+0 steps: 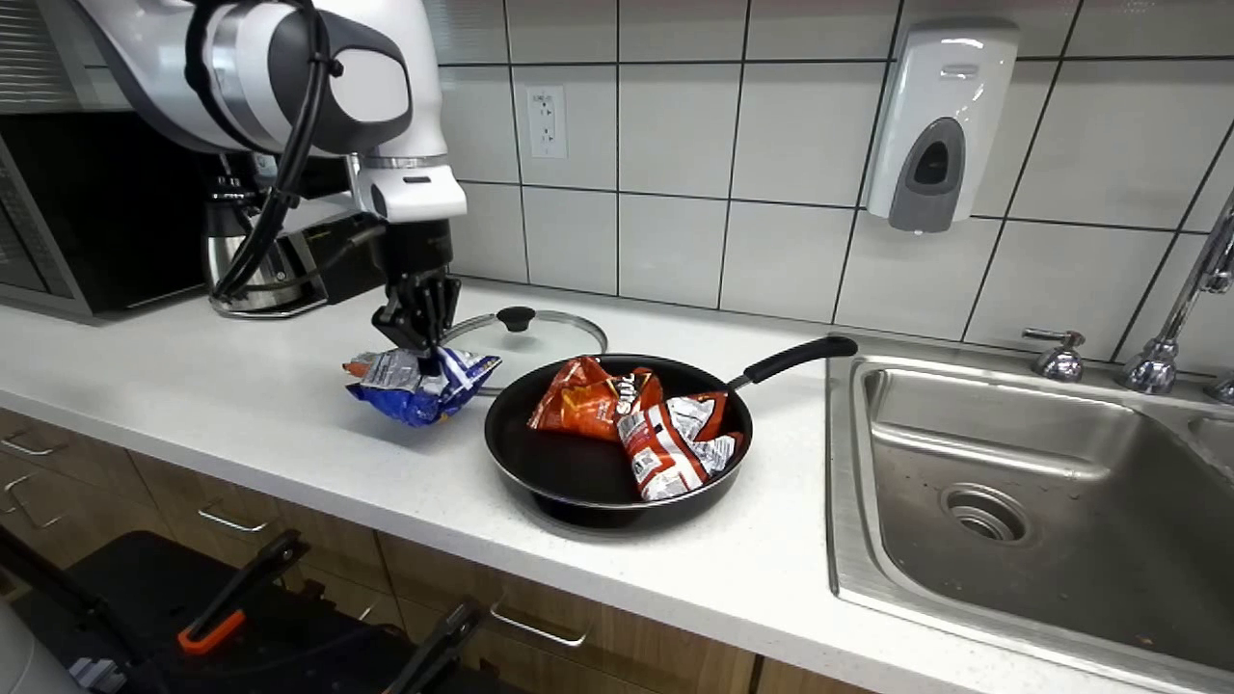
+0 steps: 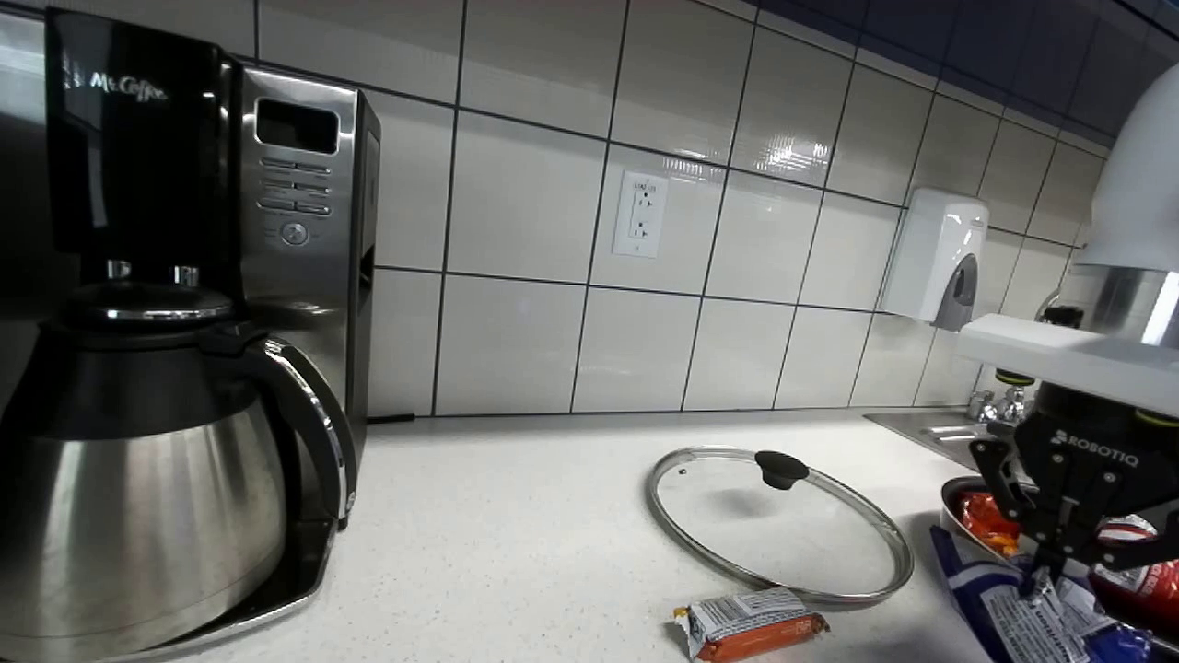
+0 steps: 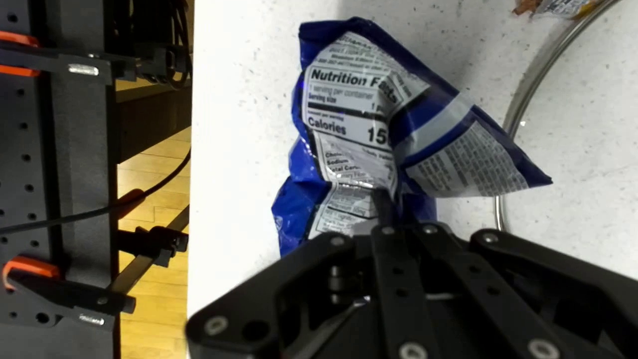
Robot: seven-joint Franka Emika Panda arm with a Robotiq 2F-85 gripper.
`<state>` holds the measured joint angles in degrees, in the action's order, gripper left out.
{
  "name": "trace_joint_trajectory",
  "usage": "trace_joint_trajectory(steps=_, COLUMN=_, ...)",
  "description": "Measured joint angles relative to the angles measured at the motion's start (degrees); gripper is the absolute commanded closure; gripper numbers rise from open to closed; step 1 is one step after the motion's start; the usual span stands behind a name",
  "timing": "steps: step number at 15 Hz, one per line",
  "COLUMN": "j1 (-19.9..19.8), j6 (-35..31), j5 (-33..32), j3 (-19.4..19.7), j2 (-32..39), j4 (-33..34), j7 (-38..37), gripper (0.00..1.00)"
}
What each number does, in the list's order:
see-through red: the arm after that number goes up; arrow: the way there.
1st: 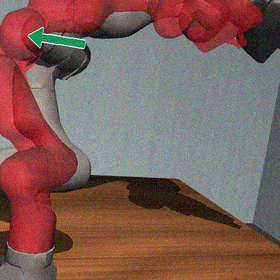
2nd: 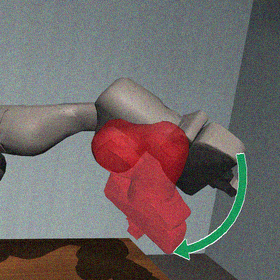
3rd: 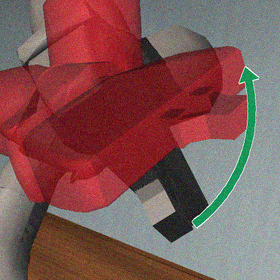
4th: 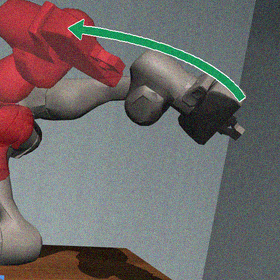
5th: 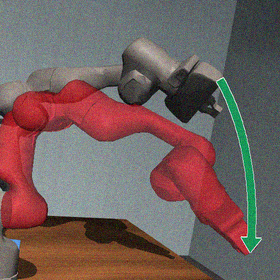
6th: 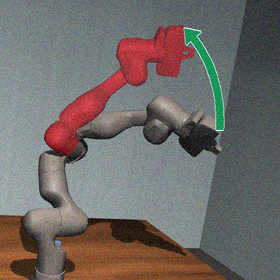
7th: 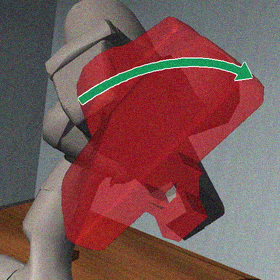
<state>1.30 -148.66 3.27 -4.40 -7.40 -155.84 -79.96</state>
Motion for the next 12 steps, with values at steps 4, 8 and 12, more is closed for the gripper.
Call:
trace_joint_trajectory(steps=4, j1=-1.7, j6=1.0, j5=-1.7, j3=1.7, j2=-3.3, j4=-0.1, j7=1.3, gripper=1.00)
trace_joint_trajectory(steps=8, j1=-4.5, j6=1.4, j5=-2.2, j3=3.9, j2=-5.9, j4=-0.3, j7=5.4, gripper=1.00)
trace_joint_trajectory(steps=12, j1=-7.9, j6=1.4, j5=-2.3, j3=6.5, j2=-7.1, j4=-0.8, j7=10.0, gripper=1.00)
